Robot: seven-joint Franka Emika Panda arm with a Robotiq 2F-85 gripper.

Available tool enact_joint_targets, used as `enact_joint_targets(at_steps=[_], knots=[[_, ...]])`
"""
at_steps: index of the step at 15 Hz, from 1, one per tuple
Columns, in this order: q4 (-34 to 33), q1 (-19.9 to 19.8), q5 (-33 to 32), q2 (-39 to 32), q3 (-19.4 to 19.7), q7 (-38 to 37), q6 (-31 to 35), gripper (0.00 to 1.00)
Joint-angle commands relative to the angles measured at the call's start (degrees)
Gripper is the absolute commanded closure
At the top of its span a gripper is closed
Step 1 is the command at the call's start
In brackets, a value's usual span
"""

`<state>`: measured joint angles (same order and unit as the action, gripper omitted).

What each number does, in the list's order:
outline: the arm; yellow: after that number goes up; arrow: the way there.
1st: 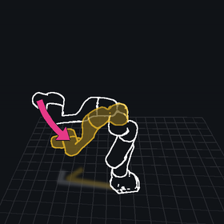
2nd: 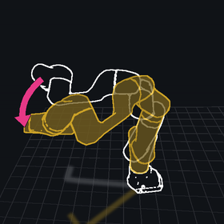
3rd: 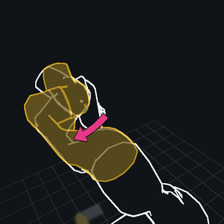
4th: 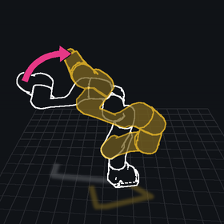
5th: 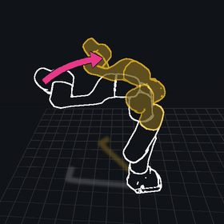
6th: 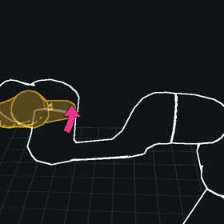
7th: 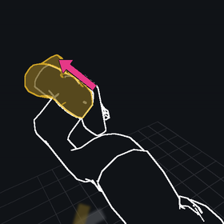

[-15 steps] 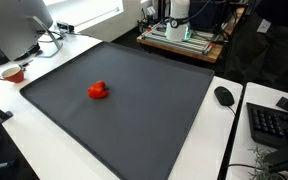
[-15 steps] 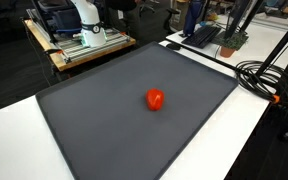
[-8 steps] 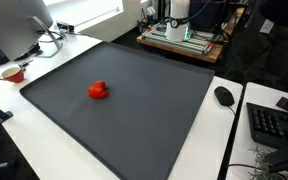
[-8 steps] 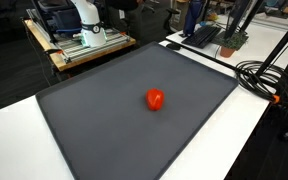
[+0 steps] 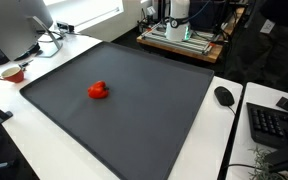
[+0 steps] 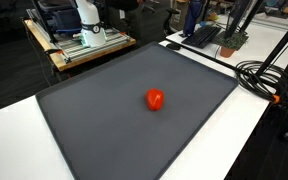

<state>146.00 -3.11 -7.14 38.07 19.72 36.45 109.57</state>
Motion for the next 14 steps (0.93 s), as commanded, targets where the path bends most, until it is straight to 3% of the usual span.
enact_joint_targets(at_steps=[1, 5, 14], knots=[[0.0, 2.06, -2.54, -4.3, -4.16, 2.45, 2.86, 0.0], [-2.34, 3.52, -7.88, -11.51, -9.45, 2.35, 3.17, 0.0], [-6.35, 3.94, -27.35, -29.04, -18.91, -1.36, 3.02, 0.0]])
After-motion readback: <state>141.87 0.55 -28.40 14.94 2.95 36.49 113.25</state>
